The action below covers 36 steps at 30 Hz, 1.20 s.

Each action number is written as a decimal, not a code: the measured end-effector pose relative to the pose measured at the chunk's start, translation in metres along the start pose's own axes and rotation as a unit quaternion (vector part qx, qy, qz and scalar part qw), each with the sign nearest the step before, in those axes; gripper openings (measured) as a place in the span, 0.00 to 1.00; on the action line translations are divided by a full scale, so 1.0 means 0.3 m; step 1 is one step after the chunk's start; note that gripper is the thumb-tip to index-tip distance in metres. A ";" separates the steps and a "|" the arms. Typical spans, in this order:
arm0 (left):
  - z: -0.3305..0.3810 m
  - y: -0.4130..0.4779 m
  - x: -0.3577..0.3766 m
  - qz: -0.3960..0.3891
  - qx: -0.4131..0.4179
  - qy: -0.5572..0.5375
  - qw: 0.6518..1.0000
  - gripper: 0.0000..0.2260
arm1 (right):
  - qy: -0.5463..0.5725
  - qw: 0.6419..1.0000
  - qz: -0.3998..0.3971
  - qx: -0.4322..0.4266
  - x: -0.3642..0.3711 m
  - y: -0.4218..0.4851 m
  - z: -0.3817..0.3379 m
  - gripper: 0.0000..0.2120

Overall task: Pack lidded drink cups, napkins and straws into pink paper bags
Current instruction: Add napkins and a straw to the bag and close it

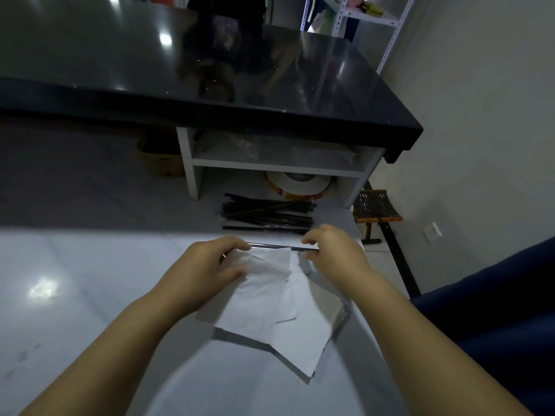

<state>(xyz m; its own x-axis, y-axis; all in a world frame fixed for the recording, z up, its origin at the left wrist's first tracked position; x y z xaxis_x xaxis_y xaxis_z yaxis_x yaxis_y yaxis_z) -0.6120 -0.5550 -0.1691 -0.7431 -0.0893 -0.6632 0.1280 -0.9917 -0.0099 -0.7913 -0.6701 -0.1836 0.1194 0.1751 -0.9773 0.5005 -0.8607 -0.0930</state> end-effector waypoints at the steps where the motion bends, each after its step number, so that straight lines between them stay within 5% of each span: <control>1: -0.004 0.005 -0.004 0.001 0.001 0.005 1.000 0.15 | -0.025 1.000 -0.008 -0.014 0.014 0.016 -0.007 0.13; 5: -0.021 0.016 -0.010 0.002 0.002 0.013 1.000 0.11 | -0.093 0.993 -0.043 -0.052 0.058 0.054 -0.026 0.09; 10: -0.042 0.029 -0.001 -0.010 -0.008 0.014 1.000 0.09 | -0.141 0.986 0.035 -0.080 0.016 0.092 -0.051 0.09; 16: -0.048 0.030 0.000 -0.012 -0.002 0.004 1.000 0.07 | -0.180 0.979 0.027 -0.094 0.043 0.115 -0.067 0.09; 27: -0.055 0.011 -0.001 -0.009 -0.002 -0.001 1.000 0.06 | -0.164 0.978 0.053 -0.119 0.062 0.073 -0.080 0.15; 36: -0.056 -0.008 -0.011 -0.011 -0.007 0.011 1.000 0.03 | -0.152 0.986 0.021 -0.073 0.044 0.061 -0.046 0.09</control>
<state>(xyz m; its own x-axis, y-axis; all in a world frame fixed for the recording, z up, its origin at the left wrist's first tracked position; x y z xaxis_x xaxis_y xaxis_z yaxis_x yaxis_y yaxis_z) -0.5988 -0.5508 -0.1794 -0.7307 -0.0649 -0.6796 0.1203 -0.9921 -0.0346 -0.7687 -0.6768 -0.1956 -0.1079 -0.0291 -0.9937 0.6205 -0.7830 -0.0444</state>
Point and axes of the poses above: each hand's wrist, its own y-axis towards the middle knuckle, its own x-axis out of the palm, z = x × y, the point moved 8 cm from there along y, towards the middle knuckle, and after that the axes turned 6 degrees about -y, right-handed, at the moved point
